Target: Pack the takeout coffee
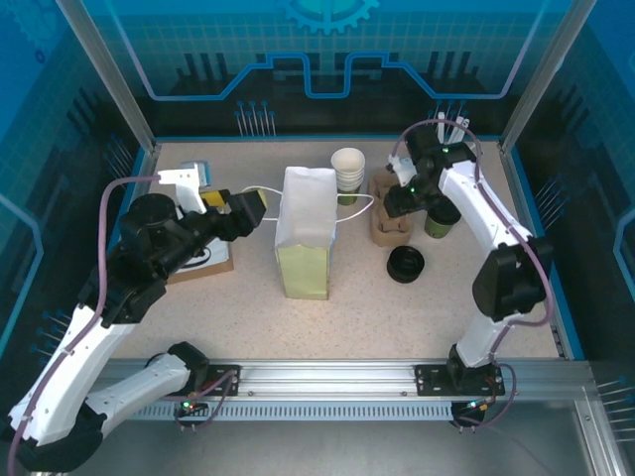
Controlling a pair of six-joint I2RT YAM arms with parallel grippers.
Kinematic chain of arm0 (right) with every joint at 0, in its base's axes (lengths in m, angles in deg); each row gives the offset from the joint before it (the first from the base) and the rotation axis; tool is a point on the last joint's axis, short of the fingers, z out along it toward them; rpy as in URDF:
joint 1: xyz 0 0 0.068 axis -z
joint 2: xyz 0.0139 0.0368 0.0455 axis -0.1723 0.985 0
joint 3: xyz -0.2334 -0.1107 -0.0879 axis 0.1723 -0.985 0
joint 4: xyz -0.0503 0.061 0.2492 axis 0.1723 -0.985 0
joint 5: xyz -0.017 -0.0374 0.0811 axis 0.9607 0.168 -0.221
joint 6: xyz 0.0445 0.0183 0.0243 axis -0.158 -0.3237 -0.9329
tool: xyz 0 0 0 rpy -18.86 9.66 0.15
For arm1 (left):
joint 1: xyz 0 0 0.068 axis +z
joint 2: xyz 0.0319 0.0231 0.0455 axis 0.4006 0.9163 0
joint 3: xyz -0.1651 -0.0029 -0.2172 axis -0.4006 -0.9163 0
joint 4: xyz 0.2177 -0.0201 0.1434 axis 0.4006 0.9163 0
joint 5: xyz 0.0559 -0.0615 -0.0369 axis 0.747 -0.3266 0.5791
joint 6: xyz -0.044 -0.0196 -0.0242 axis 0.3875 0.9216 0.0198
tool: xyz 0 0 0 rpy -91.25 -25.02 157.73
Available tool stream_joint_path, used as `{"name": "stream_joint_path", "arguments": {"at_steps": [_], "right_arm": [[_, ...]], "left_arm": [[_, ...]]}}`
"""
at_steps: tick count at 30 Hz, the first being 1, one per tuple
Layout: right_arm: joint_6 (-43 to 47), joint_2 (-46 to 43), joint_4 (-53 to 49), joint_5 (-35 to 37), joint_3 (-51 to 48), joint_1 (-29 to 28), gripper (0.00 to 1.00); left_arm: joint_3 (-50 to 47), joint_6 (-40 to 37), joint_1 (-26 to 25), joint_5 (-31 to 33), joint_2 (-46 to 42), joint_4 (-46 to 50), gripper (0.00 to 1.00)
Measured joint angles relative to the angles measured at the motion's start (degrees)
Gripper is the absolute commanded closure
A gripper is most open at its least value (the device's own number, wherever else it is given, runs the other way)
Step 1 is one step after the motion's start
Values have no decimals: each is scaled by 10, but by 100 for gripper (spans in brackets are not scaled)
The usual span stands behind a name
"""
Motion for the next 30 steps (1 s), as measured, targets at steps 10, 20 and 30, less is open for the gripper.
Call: {"name": "stream_joint_path", "arguments": {"at_steps": [10,20,30], "right_arm": [[68,45,6,-34,-37,-31,47],[80,113,6,-14,10,-54,49],[88,140,2,-3,35,-54,59]], "left_arm": [[-18,0,0,8,-35,25,7],[-23,0,0,13,-36,28,6],[-24,0,0,14,-31,28,6]]}}
